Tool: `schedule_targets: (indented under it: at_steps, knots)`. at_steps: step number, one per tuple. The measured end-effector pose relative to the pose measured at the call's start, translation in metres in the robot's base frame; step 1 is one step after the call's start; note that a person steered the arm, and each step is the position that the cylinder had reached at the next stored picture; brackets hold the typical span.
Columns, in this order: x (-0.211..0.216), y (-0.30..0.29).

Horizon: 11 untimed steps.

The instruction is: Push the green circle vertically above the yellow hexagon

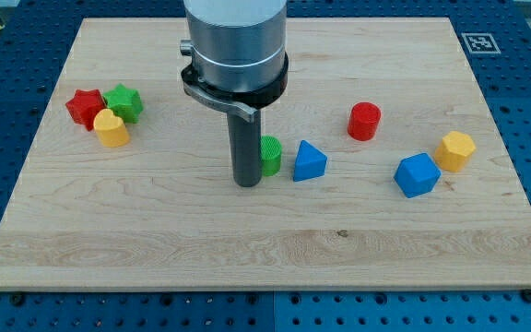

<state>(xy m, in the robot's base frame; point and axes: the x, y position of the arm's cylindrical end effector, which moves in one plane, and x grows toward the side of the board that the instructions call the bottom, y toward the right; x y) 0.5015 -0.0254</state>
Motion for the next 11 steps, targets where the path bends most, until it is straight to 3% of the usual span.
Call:
schedule_targets:
  at_steps: [4,6,8,11]
  knots:
    - [-0.076,0.025]
    - [-0.069,0.039]
    - [-0.033,0.062]
    - [-0.053,0.075]
